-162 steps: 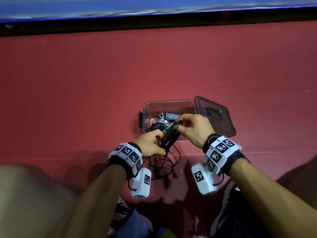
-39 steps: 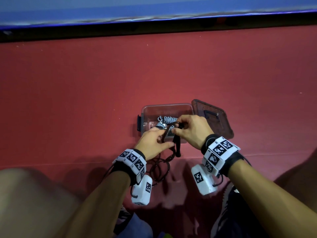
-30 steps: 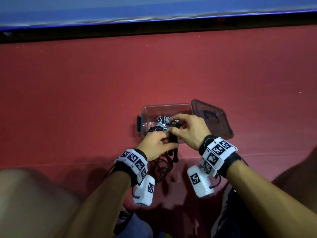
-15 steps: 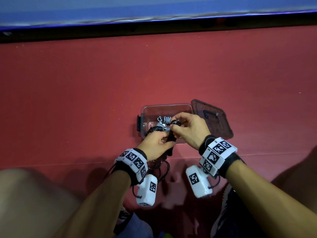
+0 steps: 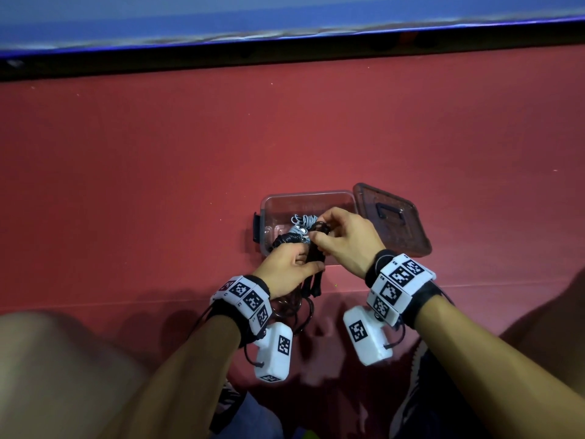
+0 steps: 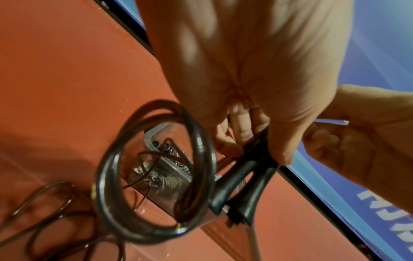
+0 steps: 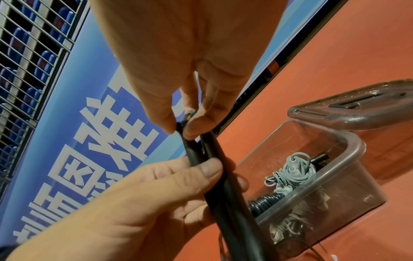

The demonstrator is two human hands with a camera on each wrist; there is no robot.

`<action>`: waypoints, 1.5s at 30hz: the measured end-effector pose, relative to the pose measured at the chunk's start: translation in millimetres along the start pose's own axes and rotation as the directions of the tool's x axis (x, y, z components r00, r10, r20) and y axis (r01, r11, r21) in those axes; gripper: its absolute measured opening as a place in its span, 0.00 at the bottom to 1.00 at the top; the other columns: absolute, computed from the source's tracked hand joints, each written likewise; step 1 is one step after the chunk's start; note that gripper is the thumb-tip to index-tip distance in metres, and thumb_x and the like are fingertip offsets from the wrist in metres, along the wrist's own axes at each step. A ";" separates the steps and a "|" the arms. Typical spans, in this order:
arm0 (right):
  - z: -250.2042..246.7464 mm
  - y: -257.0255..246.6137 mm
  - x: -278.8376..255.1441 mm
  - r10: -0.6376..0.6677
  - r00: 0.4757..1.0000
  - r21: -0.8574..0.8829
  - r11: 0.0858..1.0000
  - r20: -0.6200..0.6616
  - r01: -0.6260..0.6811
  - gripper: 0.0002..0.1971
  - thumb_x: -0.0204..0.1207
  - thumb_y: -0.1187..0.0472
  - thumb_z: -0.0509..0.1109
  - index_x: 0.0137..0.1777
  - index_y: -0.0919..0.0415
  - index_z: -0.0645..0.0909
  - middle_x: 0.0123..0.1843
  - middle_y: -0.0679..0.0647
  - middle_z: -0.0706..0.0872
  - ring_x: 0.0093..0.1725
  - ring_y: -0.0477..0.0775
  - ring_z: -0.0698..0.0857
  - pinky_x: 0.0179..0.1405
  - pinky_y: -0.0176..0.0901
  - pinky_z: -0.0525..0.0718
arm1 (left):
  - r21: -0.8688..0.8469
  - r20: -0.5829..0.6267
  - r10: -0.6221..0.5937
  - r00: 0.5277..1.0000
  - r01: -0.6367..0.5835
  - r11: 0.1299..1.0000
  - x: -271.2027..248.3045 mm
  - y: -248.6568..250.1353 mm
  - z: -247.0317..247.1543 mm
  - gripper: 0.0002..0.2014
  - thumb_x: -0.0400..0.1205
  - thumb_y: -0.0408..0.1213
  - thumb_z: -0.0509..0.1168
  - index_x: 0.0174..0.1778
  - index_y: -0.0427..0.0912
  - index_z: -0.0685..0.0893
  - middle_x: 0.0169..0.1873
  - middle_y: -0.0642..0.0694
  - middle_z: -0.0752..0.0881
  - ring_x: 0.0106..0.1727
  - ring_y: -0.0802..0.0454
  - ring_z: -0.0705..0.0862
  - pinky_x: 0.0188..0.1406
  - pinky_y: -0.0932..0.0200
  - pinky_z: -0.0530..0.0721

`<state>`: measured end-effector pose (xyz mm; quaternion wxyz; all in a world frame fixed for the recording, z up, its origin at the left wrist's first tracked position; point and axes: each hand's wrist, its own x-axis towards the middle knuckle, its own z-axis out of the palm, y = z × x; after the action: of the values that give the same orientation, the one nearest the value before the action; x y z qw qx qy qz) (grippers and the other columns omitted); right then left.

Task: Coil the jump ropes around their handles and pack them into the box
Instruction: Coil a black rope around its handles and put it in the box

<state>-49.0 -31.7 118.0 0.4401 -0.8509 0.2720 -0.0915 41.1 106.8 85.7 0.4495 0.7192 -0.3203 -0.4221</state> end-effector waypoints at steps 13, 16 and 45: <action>10.4 15.4 -3.0 0.080 0.954 0.024 0.996 0.290 -0.091 0.17 0.70 0.61 0.60 0.53 0.48 0.86 0.40 0.48 0.91 0.40 0.52 0.87 0.40 0.43 0.82 | -0.268 -0.113 -0.003 0.994 -0.028 0.963 3.1 2.3 -6.0 0.09 0.85 0.25 0.67 0.58 0.39 0.86 0.54 0.37 0.92 0.55 0.49 0.91 0.61 0.55 0.87; 17.0 19.5 -5.2 0.095 0.925 0.194 0.965 0.367 -0.176 0.14 0.76 0.69 0.60 0.51 0.56 0.85 0.36 0.52 0.85 0.35 0.52 0.81 0.33 0.39 0.77 | -0.324 -0.107 0.016 0.994 -0.050 0.945 2.3 6.8 -7.6 0.07 0.86 0.23 0.65 0.56 0.36 0.86 0.47 0.41 0.93 0.50 0.51 0.92 0.53 0.60 0.88; 15.4 14.1 -5.1 0.366 0.790 0.486 0.638 0.492 -0.598 0.13 0.84 0.61 0.57 0.46 0.61 0.83 0.41 0.57 0.88 0.36 0.51 0.84 0.47 0.44 0.79 | -0.393 -0.204 -0.026 0.979 -0.058 0.918 -2.0 22.5 -12.2 0.08 0.88 0.24 0.62 0.50 0.39 0.85 0.41 0.48 0.92 0.46 0.53 0.89 0.57 0.52 0.81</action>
<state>-52.6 -24.8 98.0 0.7425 -0.5531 0.3644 0.0999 49.4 104.3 109.9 0.6199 0.6502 -0.1860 -0.3979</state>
